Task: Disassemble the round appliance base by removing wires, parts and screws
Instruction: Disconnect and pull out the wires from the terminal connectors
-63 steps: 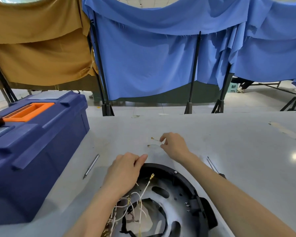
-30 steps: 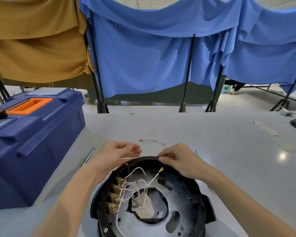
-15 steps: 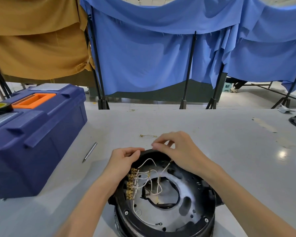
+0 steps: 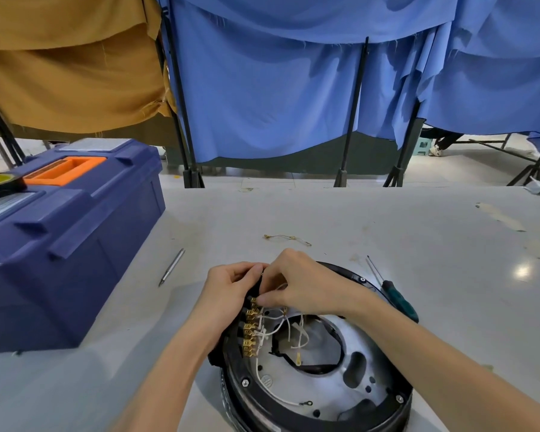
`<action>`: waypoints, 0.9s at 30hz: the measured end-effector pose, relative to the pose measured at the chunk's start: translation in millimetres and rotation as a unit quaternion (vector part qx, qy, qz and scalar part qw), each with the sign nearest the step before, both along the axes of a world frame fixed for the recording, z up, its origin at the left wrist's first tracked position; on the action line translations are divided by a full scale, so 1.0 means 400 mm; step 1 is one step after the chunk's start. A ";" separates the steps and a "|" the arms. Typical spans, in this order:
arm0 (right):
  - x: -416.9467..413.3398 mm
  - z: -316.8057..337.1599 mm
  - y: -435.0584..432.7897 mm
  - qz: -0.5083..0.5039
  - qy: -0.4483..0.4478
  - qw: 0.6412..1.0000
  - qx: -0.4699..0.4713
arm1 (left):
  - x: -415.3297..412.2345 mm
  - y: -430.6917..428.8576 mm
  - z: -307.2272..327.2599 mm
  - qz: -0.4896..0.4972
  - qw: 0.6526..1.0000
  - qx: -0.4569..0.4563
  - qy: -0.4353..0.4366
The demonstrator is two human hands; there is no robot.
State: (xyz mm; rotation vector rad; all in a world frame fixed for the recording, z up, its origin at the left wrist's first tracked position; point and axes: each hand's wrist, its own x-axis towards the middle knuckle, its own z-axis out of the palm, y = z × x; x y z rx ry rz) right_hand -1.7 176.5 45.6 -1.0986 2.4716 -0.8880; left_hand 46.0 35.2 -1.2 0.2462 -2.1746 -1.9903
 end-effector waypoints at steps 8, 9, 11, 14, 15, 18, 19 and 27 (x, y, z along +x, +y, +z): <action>0.011 -0.013 -0.026 -0.095 -0.081 0.992 0.016 | 0.002 0.002 -0.010 0.001 1.000 0.002 0.024; 0.013 -0.016 -0.027 -0.104 -0.090 0.990 0.015 | 0.001 0.002 -0.011 0.005 1.000 0.002 0.024; 0.013 -0.023 -0.029 -0.116 -0.108 0.987 0.015 | -0.002 0.001 -0.015 0.013 1.000 0.003 0.022; 0.012 -0.024 -0.027 -0.131 -0.137 0.982 0.013 | -0.004 -0.001 -0.021 0.022 1.000 0.009 0.013; 0.011 -0.024 -0.024 -0.137 -0.153 0.979 0.005 | -0.005 -0.002 -0.023 0.023 1.000 0.014 0.010; 0.009 -0.028 -0.018 -0.146 -0.211 0.966 -0.035 | -0.006 -0.004 -0.026 0.025 0.999 0.026 0.001; 0.008 -0.030 -0.018 -0.149 -0.224 0.962 -0.045 | -0.006 -0.004 -0.027 0.026 0.999 0.028 0.000; 0.012 -0.037 -0.024 -0.168 -0.276 0.944 -0.071 | -0.009 -0.008 -0.031 0.024 0.999 0.028 0.009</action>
